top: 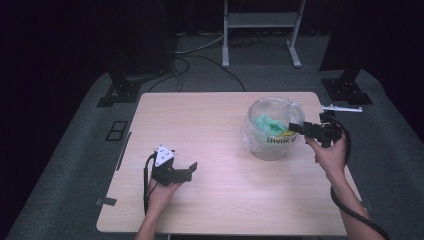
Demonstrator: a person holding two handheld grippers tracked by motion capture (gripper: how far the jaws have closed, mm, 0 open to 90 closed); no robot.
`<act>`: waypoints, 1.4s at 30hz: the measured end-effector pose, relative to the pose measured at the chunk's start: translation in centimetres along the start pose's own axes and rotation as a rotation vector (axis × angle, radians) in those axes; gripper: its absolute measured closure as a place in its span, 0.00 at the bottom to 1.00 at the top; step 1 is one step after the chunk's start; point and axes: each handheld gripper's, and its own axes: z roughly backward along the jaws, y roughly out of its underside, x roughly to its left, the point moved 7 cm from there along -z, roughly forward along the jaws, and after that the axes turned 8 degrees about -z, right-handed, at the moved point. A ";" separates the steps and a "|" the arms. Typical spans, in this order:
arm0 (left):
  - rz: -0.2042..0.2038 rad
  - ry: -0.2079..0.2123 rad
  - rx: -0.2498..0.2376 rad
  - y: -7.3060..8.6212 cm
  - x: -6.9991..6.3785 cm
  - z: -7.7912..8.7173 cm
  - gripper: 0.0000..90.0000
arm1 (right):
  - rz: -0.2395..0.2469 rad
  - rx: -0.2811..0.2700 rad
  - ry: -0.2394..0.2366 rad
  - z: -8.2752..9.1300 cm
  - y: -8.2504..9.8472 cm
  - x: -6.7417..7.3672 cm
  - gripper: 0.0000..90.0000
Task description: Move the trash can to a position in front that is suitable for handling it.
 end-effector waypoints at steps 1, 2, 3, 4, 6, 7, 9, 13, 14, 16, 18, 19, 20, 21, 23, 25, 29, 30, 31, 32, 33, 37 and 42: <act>-0.001 0.000 0.001 0.0 0.0 0.0 0.01 | 0.004 0.002 -0.002 -0.1 0.0 0.2 0.44; 0.000 -0.001 0.002 0.0 0.1 0.0 0.01 | 0.012 0.007 -0.006 -0.3 0.1 0.6 0.44; 0.000 -0.002 0.002 0.0 0.1 0.0 0.01 | 0.013 0.012 -0.010 -0.5 0.2 0.9 0.44; 0.002 -0.004 0.001 0.0 0.1 0.0 0.01 | 0.019 0.014 -0.012 -0.6 0.3 1.2 0.44; 0.001 -0.005 -0.001 0.0 0.1 0.1 0.01 | 0.029 0.024 -0.022 -1.1 0.4 2.0 0.44; 0.003 -0.006 -0.002 0.0 0.2 0.1 0.01 | 0.030 0.027 -0.026 -1.2 0.5 2.2 0.44; 0.004 -0.004 0.001 0.1 0.3 0.1 0.01 | 0.036 0.033 -0.039 -1.6 0.7 3.0 0.44; 0.009 -0.007 -0.001 0.1 0.4 0.1 0.01 | 0.047 0.044 -0.057 -2.3 1.0 4.3 0.43; 0.008 -0.006 0.000 0.1 0.3 0.1 0.01 | 0.054 0.046 -0.065 -2.6 1.1 4.8 0.43; 0.006 -0.004 0.003 0.1 0.3 0.1 0.01 | 0.048 0.052 -0.078 -2.9 1.3 5.4 0.43; 0.003 -0.002 0.004 0.2 0.2 0.0 0.01 | 0.047 0.055 -0.090 -3.5 1.5 6.1 0.43; 0.000 -0.001 0.004 0.1 0.1 0.0 0.01 | 0.044 0.057 -0.094 -3.6 1.5 6.4 0.43; -0.001 0.001 0.003 0.1 0.1 0.0 0.01 | 0.043 0.057 -0.100 -3.9 1.6 6.8 0.43; -0.002 0.002 0.003 0.1 0.1 0.0 0.01 | 0.042 0.060 -0.107 -4.2 1.7 7.1 0.43; -0.004 0.004 0.004 0.1 0.0 0.0 0.01 | 0.043 0.064 -0.118 -4.6 1.8 7.8 0.43; -0.007 0.003 0.004 0.1 0.1 0.0 0.01 | 0.048 0.069 -0.123 -5.0 1.9 8.4 0.43; -0.006 0.005 -0.003 0.0 0.0 0.1 0.01 | 0.051 0.079 -0.135 -5.9 2.2 9.9 0.43; -0.006 0.005 -0.003 0.0 0.0 0.0 0.01 | 0.052 0.080 -0.141 -6.2 2.3 10.2 0.43; -0.010 0.006 -0.002 0.0 0.0 0.1 0.01 | 0.052 0.083 -0.145 -6.3 2.3 10.4 0.43; -0.009 0.008 -0.001 0.0 -0.1 0.1 0.01 | 0.053 0.086 -0.151 -6.6 2.4 10.8 0.42; -0.009 0.008 -0.001 0.0 -0.1 0.1 0.01 | 0.054 0.088 -0.155 -6.7 2.5 11.2 0.42; -0.017 0.012 -0.002 0.0 -0.2 0.2 0.01 | 0.058 0.097 -0.168 -7.4 2.7 12.2 0.41; -0.031 0.026 -0.001 -0.1 -0.6 0.2 0.01 | 0.061 0.106 -0.183 -7.9 3.1 13.2 0.40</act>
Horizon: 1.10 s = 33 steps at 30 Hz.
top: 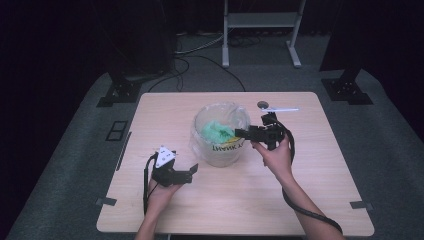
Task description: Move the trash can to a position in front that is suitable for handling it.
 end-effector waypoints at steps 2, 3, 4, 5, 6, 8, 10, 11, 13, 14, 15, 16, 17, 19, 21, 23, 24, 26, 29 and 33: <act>-0.003 0.004 0.000 -0.1 -0.2 0.0 0.01 | -0.002 0.000 -0.006 -0.2 0.1 0.3 0.40; -0.004 0.006 -0.002 -0.1 -0.2 0.0 0.01 | -0.005 0.002 -0.015 -0.3 0.2 0.4 0.39; -0.004 0.010 -0.005 -0.2 -0.3 0.1 0.01 | -0.010 0.005 -0.020 -0.3 0.3 0.5 0.39; -0.006 0.012 -0.005 -0.2 -0.3 0.1 0.01 | -0.012 0.005 -0.027 -0.4 0.3 0.7 0.39; -0.007 0.014 -0.006 -0.2 -0.3 0.2 0.01 | -0.010 0.005 -0.032 -0.5 0.4 0.8 0.39; -0.013 0.012 -0.010 -0.3 -0.3 0.3 0.01 | -0.006 0.009 -0.039 -0.6 0.4 0.9 0.39; -0.011 0.014 -0.014 -0.4 -0.2 0.6 0.01 | -0.002 0.013 -0.049 -0.6 0.5 1.1 0.39; -0.011 0.013 -0.016 -0.4 -0.2 0.7 0.01 | 0.002 0.007 -0.055 -0.5 0.5 1.1 0.39; -0.012 0.017 -0.018 -0.5 -0.2 0.9 0.01 | 0.003 -0.013 -0.062 -0.3 0.3 1.0 0.37; -0.010 0.020 -0.021 -0.6 -0.2 1.0 0.01 | 0.007 -0.029 -0.068 0.0 0.2 0.9 0.37; -0.012 0.025 -0.027 -0.7 -0.3 1.0 0.01 | 0.006 -0.036 -0.073 0.2 0.2 0.8 0.37; -0.011 0.028 -0.030 -0.9 -0.4 1.1 0.01 | 0.003 -0.042 -0.076 0.4 0.2 0.7 0.36; -0.012 0.032 -0.033 -1.0 -0.4 1.1 0.01 | 0.002 -0.054 -0.081 0.7 0.2 0.6 0.36; -0.011 0.042 -0.043 -1.4 -0.6 1.2 0.01 | 0.005 -0.067 -0.082 1.2 0.2 0.3 0.36; -0.012 0.048 -0.049 -1.7 -0.8 1.3 0.01 | 0.009 -0.087 -0.079 1.8 0.3 -0.3 0.35; -0.011 0.066 -0.055 -2.0 -1.0 1.4 0.01 | 0.004 -0.096 -0.076 2.4 0.5 -0.9 0.35; -0.013 0.070 -0.057 -2.2 -1.1 1.4 0.01 | 0.005 -0.098 -0.073 2.5 0.5 -1.1 0.34; -0.020 0.087 -0.056 -2.4 -1.3 1.5 0.01 | 0.013 -0.099 -0.061 3.0 0.8 -1.8 0.34; -0.022 0.104 -0.058 -2.7 -1.6 1.5 0.02 | 0.013 -0.106 -0.051 3.7 1.2 -2.6 0.34; -0.024 0.119 -0.060 -3.0 -1.7 1.7 0.03 | 0.014 -0.104 -0.032 4.5 1.6 -3.5 0.33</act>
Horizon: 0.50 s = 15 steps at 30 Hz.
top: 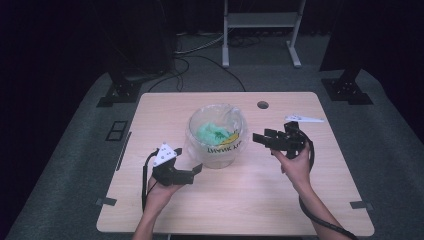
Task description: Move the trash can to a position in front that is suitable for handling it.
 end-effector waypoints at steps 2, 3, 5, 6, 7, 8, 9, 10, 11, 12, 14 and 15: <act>0.008 0.007 -0.005 -0.3 0.1 0.2 0.03 | -0.004 0.003 0.009 0.3 0.2 -0.5 0.33; 0.009 0.007 -0.005 -0.4 0.1 0.2 0.04 | -0.005 0.004 0.012 0.4 0.4 -0.8 0.33; 0.003 0.009 -0.010 -1.0 0.3 0.4 0.04 | -0.001 0.013 0.023 0.6 0.6 -1.2 0.33; 0.002 0.011 -0.013 -1.2 0.4 0.5 0.05 | -0.003 0.014 0.031 0.7 0.7 -1.5 0.33; 0.002 0.023 -0.020 -1.6 0.5 0.6 0.05 | -0.002 0.012 0.035 0.8 0.8 -1.7 0.33; 0.000 0.031 -0.026 -1.9 0.6 0.7 0.06 | -0.010 0.013 0.041 0.9 0.9 -2.0 0.34; -0.001 0.034 -0.028 -2.1 0.6 0.7 0.06 | -0.012 0.010 0.050 1.0 0.9 -2.2 0.34; -0.002 0.040 -0.030 -2.5 0.7 0.7 0.06 | -0.018 0.009 0.055 1.1 1.0 -2.4 0.34; -0.003 0.044 -0.032 -2.8 0.7 0.7 0.06 | -0.024 0.009 0.056 1.2 1.1 -2.7 0.34; -0.007 0.048 -0.036 -3.1 0.7 0.7 0.07 | -0.023 0.010 0.058 1.2 1.1 -2.8 0.34; -0.010 0.058 -0.038 -3.8 0.8 0.6 0.07 | -0.026 0.009 0.063 1.3 1.3 -3.1 0.34; -0.010 0.061 -0.039 -4.0 0.8 0.6 0.07 | -0.027 0.009 0.063 1.3 1.4 -3.2 0.34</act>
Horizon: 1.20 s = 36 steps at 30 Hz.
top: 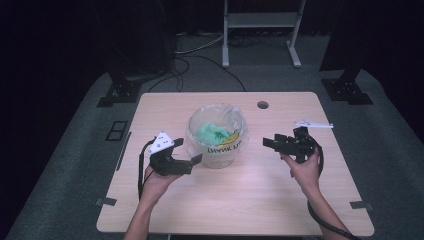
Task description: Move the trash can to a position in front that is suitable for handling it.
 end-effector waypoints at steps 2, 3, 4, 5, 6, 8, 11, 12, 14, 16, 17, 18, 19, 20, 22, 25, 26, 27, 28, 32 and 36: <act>0.010 0.011 -0.007 -0.4 0.2 -0.1 0.09 | -0.003 0.003 0.004 0.0 0.2 -0.2 0.34; 0.011 0.012 -0.008 -0.6 0.3 -0.1 0.11 | -0.006 0.003 0.003 0.0 0.3 -0.2 0.34; 0.018 0.009 -0.010 -0.8 0.5 -0.2 0.11 | -0.005 0.004 0.005 0.0 0.4 -0.3 0.34; 0.028 0.013 -0.016 -0.9 0.6 -0.2 0.11 | -0.007 0.005 0.005 -0.1 0.5 -0.3 0.34; 0.038 0.014 -0.019 -1.1 0.8 -0.3 0.11 | -0.006 0.007 0.006 -0.1 0.5 -0.3 0.34; 0.045 0.013 -0.020 -1.4 1.2 -0.3 0.11 | -0.003 0.006 0.008 -0.2 0.6 -0.4 0.34; 0.061 0.011 -0.017 -1.9 1.8 -0.5 0.14 | -0.001 0.003 0.006 -0.3 0.5 -0.3 0.34; 0.060 0.011 -0.015 -2.0 1.9 -0.5 0.14 | -0.001 0.004 0.005 -0.3 0.5 -0.2 0.34; 0.074 0.017 -0.020 -2.3 2.4 -0.7 0.16 | 0.002 0.002 0.007 -0.2 0.5 -0.2 0.34; 0.075 0.002 -0.006 -2.4 3.0 -1.0 0.16 | 0.004 -0.001 0.005 -0.2 0.4 -0.2 0.34; 0.072 0.000 -0.003 -2.5 3.2 -1.1 0.17 | 0.004 -0.001 0.004 -0.1 0.4 -0.2 0.34; 0.069 -0.001 -0.001 -2.6 3.4 -1.3 0.21 | 0.003 0.000 0.005 0.0 0.4 -0.2 0.34; 0.076 0.001 0.005 -2.6 3.6 -1.5 0.23 | 0.001 0.001 0.006 0.0 0.4 -0.2 0.34; 0.082 0.001 0.007 -2.7 3.8 -1.6 0.24 | -0.002 -0.001 0.006 0.1 0.3 -0.2 0.34; 0.089 0.002 0.017 -2.8 4.1 -1.9 0.30 | -0.005 -0.008 0.002 0.2 0.2 -0.3 0.35; 0.090 -0.022 0.049 -2.9 4.6 -2.3 0.44 | -0.006 -0.013 0.002 0.3 -0.1 -0.3 0.35; 0.089 -0.030 0.056 -3.0 4.7 -2.4 0.48 | -0.003 -0.014 0.001 0.4 -0.1 -0.3 0.35; 0.088 -0.038 0.061 -3.0 4.8 -2.4 0.52 | -0.002 -0.014 0.001 0.4 -0.2 -0.3 0.35; 0.075 -0.050 0.070 -3.0 4.9 -2.5 0.55 | -0.002 -0.014 0.001 0.4 -0.2 -0.2 0.35; 0.059 -0.089 0.087 -3.2 5.3 -2.5 0.69 | 0.003 -0.021 0.001 0.4 -0.5 -0.1 0.35; 0.039 -0.114 0.088 -3.5 5.6 -2.4 0.80 | 0.011 -0.027 -0.002 0.4 -1.0 0.4 0.36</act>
